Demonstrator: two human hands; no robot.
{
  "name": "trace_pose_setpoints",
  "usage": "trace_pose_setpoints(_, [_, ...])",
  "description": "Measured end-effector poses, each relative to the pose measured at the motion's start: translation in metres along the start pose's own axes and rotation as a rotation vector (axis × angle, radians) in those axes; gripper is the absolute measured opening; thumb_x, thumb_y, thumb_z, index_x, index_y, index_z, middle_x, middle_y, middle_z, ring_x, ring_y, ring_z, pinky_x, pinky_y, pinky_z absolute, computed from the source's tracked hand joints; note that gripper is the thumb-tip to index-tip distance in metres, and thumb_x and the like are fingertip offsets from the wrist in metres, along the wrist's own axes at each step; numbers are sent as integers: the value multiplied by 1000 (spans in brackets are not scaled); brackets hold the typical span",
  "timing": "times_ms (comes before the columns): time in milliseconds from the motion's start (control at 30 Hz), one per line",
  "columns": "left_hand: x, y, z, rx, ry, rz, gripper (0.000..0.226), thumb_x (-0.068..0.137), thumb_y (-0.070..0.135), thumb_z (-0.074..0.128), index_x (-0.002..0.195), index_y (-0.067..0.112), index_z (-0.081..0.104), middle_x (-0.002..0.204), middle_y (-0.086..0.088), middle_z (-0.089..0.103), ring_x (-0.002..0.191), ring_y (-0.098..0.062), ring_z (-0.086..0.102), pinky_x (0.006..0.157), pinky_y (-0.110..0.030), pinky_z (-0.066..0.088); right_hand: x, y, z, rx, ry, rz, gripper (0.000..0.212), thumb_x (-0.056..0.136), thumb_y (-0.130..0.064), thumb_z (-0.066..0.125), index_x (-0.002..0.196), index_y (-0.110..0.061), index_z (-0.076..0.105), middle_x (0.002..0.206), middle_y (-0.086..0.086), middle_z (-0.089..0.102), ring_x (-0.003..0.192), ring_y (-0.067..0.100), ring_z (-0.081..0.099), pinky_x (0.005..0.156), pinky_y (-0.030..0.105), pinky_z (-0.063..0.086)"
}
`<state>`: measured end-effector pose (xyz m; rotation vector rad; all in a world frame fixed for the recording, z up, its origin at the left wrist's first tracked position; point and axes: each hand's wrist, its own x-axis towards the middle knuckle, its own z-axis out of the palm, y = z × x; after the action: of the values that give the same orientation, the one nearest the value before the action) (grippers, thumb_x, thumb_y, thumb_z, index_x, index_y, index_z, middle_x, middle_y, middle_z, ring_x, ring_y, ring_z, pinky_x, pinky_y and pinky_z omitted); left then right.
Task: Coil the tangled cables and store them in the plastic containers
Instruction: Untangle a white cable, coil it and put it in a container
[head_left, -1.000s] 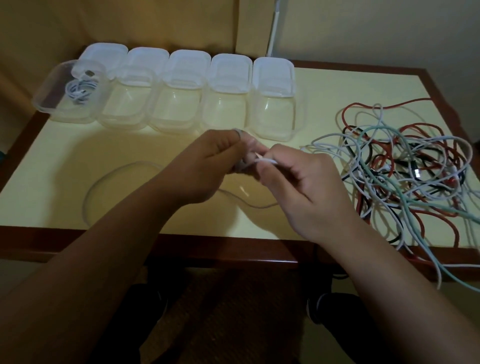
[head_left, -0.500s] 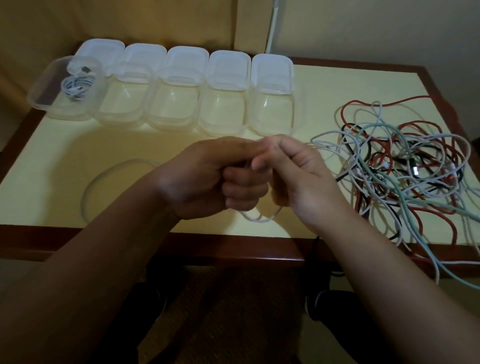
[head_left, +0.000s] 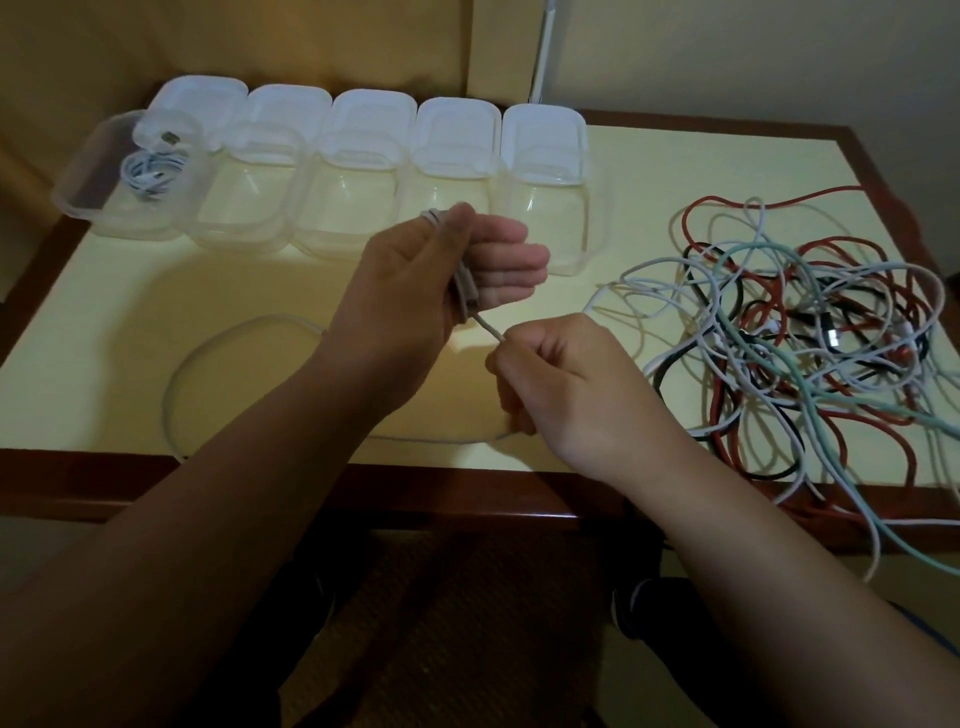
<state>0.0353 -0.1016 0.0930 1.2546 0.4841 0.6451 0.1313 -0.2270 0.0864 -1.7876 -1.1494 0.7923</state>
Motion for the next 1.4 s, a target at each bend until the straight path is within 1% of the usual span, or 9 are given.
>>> trace_pose_setpoints(133, [-3, -3, -7, 601, -103, 216, 36, 112, 18, 37, 105, 4, 69, 84, 3, 75, 78, -10, 72, 72, -19, 52, -5, -7, 3, 117, 12, -30, 37, 111, -28, 48, 79, -13, 60, 59, -7, 68, 60, 20, 71, 73, 47, 60])
trace_pose_setpoints(267, [3, -2, -15, 730, -218, 188, 34, 109, 21, 41, 85, 14, 65, 68, 1, 66, 65, -10, 64, 67, -25, 49, -4, -12, -11, 225, 54, -3, 33, 108, -28, 55, 81, -9, 60, 56, 0, 56, 42, 15, 53, 62, 53, 63])
trace_pose_setpoints(500, [-2, -3, -2, 239, -448, -255, 40, 100, 29, 36, 69, 12, 55, 52, -1, 33, 49, -19, 35, 53, -29, 44, 0, -9, -30, 12, 220, -257, 22, 107, -22, 58, 90, -12, 66, 56, -15, 53, 50, 10, 40, 53, 22, 34])
trace_pose_setpoints(700, [-12, 6, 15, -276, -519, -481, 45, 106, 33, 29, 66, 16, 40, 53, 3, 29, 48, -13, 31, 49, -24, 41, 16, 2, -24, 364, 253, -116, 30, 104, -26, 63, 95, 1, 53, 61, 32, 37, 39, 35, 29, 35, 34, 23])
trace_pose_setpoints(800, [-17, 2, 18, -536, -497, -519, 44, 104, 29, 28, 65, 15, 44, 53, 3, 36, 50, -13, 37, 51, -25, 42, 15, -4, -13, 547, 207, 22, 37, 101, -34, 63, 96, 0, 51, 71, 41, 53, 43, 44, 53, 27, 46, 38])
trace_pose_setpoints(900, [-17, -1, 17, -711, -492, -514, 38, 98, 29, 24, 72, 13, 47, 58, 0, 41, 55, -15, 42, 55, -27, 44, 12, -8, -5, 700, 157, 159, 18, 108, -23, 52, 101, -6, 53, 55, 1, 67, 36, 12, 60, 30, 19, 41])
trace_pose_setpoints(1000, [-15, 1, 15, -731, -422, -507, 37, 102, 31, 31, 73, 15, 47, 57, 4, 40, 52, -11, 42, 53, -24, 45, 13, -3, 2, 692, 108, 235, 15, 109, -9, 48, 104, -8, 63, 54, -6, 65, 37, 0, 55, 33, 11, 36])
trace_pose_setpoints(1167, [-6, 3, 5, -713, -94, -401, 40, 108, 33, 37, 73, 16, 49, 55, 7, 44, 50, -7, 47, 53, -21, 49, 10, 14, 12, 287, -57, 224, 42, 106, -40, 52, 67, -26, 61, 49, -12, 42, 41, 6, 32, 41, 21, 25])
trace_pose_setpoints(1400, [7, -12, -10, -292, 145, -264, 43, 111, 32, 40, 77, 10, 55, 61, 0, 55, 56, -15, 57, 59, -27, 55, -16, -17, 1, -268, -61, 119, 33, 96, -32, 52, 74, -12, 66, 51, 1, 53, 43, 10, 44, 44, 29, 33])
